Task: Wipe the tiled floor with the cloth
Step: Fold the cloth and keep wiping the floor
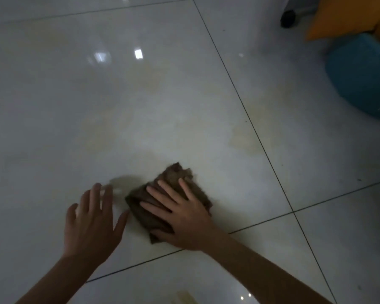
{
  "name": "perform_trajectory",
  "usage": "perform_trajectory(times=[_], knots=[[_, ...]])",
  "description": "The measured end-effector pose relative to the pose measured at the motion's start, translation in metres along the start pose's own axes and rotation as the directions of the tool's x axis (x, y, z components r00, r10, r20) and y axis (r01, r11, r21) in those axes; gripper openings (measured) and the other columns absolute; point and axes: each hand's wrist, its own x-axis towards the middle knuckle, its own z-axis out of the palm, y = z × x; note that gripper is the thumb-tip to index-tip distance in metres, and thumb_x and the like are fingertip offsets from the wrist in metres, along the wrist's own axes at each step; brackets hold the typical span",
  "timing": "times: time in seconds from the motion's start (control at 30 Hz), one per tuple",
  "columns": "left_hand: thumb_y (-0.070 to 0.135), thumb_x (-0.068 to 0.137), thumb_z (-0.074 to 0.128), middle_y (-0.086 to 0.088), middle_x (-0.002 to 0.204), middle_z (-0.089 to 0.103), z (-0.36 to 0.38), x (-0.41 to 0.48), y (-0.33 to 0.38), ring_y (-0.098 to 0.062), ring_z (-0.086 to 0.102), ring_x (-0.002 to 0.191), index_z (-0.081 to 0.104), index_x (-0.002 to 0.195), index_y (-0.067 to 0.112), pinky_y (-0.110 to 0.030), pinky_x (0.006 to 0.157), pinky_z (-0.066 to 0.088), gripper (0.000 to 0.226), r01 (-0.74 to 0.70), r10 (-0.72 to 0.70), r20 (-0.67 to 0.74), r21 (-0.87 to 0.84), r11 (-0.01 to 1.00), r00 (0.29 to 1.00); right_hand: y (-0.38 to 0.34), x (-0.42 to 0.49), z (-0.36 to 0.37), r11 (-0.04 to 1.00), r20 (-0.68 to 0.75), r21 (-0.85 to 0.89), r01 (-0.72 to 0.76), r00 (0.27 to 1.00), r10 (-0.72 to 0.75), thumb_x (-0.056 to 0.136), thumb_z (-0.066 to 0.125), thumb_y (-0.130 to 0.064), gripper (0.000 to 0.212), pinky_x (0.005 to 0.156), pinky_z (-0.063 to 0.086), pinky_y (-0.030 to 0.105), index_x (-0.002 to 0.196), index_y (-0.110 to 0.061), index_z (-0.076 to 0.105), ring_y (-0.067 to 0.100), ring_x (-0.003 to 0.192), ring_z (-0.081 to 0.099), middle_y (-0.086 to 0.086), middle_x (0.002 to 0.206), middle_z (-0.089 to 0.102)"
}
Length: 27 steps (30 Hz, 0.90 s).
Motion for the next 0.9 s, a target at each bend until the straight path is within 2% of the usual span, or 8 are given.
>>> perform_trajectory(times=[0.1,0.23,0.4,0.5,0.6,0.73,0.83,0.9], knots=[[0.069,0.086,0.012,-0.030,0.148,0.035,0.006,0.010,-0.001,-0.048,0.037,0.134,0.043,0.141,-0.003,-0.070,0.095,0.034,0.096,0.024,-0.020,0.088,-0.044,0.999,0.996,0.078,-0.006,-0.016,0.972,-0.087,-0.128,-0.197,0.978,0.187,0.091,0.039,-0.061,0.061,0.110,0.014,0.069,0.145,-0.033,0.042,0.034,0.146,0.021,0.005,0.156,0.030],[0.082,0.070,-0.018,-0.022,0.158,-0.007,0.014,0.019,-0.002,-0.040,0.001,0.146,0.004,0.152,0.005,-0.069,0.107,0.019,0.114,0.090,-0.061,0.254,-0.105,0.990,0.965,0.198,-0.002,-0.047,0.732,0.016,-0.198,-0.652,0.744,0.668,0.086,0.013,-0.070,0.070,0.111,-0.001,0.069,0.151,-0.044,0.014,0.026,0.150,0.001,-0.005,0.163,0.004],[0.085,0.045,-0.036,-0.003,0.137,-0.055,0.024,0.028,-0.009,-0.023,-0.049,0.128,-0.042,0.135,0.019,-0.057,0.114,-0.007,0.112,0.164,-0.099,0.387,-0.140,0.977,0.917,0.202,0.079,-0.041,0.557,0.008,-0.110,-0.823,0.560,0.828,0.095,0.014,-0.064,0.066,0.112,-0.006,0.067,0.154,-0.036,0.005,0.031,0.149,-0.008,0.000,0.163,-0.004],[0.086,0.042,-0.037,0.000,0.131,-0.061,0.021,0.031,-0.012,-0.020,-0.056,0.122,-0.048,0.130,0.022,-0.057,0.112,-0.013,0.109,0.176,-0.099,0.442,-0.137,0.975,0.891,0.141,0.127,-0.026,0.734,-0.021,-0.102,-0.671,0.739,0.673,0.098,0.022,-0.057,0.063,0.114,-0.007,0.064,0.154,-0.032,0.010,0.030,0.149,-0.005,0.002,0.163,0.001],[0.085,0.044,-0.036,0.000,0.135,-0.059,0.023,0.031,-0.011,-0.019,-0.055,0.124,-0.043,0.134,0.020,-0.056,0.113,-0.011,0.112,0.204,-0.115,0.458,-0.150,0.967,0.882,0.066,0.125,-0.012,0.984,-0.009,-0.034,-0.177,0.984,0.177,0.097,0.033,-0.048,0.057,0.115,0.008,0.061,0.150,-0.027,0.035,0.031,0.148,0.014,0.005,0.158,0.026],[0.087,0.056,-0.029,-0.003,0.146,-0.045,0.023,0.028,-0.012,-0.022,-0.043,0.134,-0.027,0.143,0.014,-0.057,0.113,-0.007,0.114,0.236,-0.133,0.489,-0.155,0.959,0.862,0.119,0.124,-0.026,0.894,0.089,-0.076,0.441,0.896,-0.434,0.095,0.042,-0.047,0.051,0.117,0.017,0.051,0.142,-0.027,0.045,0.028,0.143,0.032,0.003,0.150,0.042],[0.087,0.055,-0.029,-0.002,0.145,-0.047,0.022,0.028,-0.012,-0.021,-0.044,0.134,-0.031,0.142,0.018,-0.056,0.113,-0.009,0.111,0.232,-0.139,0.479,-0.139,0.963,0.866,0.217,0.145,-0.052,0.991,-0.021,-0.134,-0.021,1.000,0.018,0.097,0.042,-0.043,0.052,0.108,0.028,0.059,0.142,-0.018,0.047,0.035,0.139,0.037,0.011,0.148,0.043],[0.086,0.048,-0.034,0.000,0.137,-0.056,0.021,0.030,-0.010,-0.019,-0.052,0.127,-0.042,0.135,0.021,-0.054,0.112,-0.015,0.109,0.216,-0.128,0.470,-0.138,0.967,0.873,0.270,0.145,-0.064,0.933,0.027,-0.106,-0.342,0.937,0.347,0.091,0.027,-0.050,0.065,0.113,0.017,0.060,0.149,-0.021,0.035,0.030,0.146,0.022,0.007,0.157,0.028]])
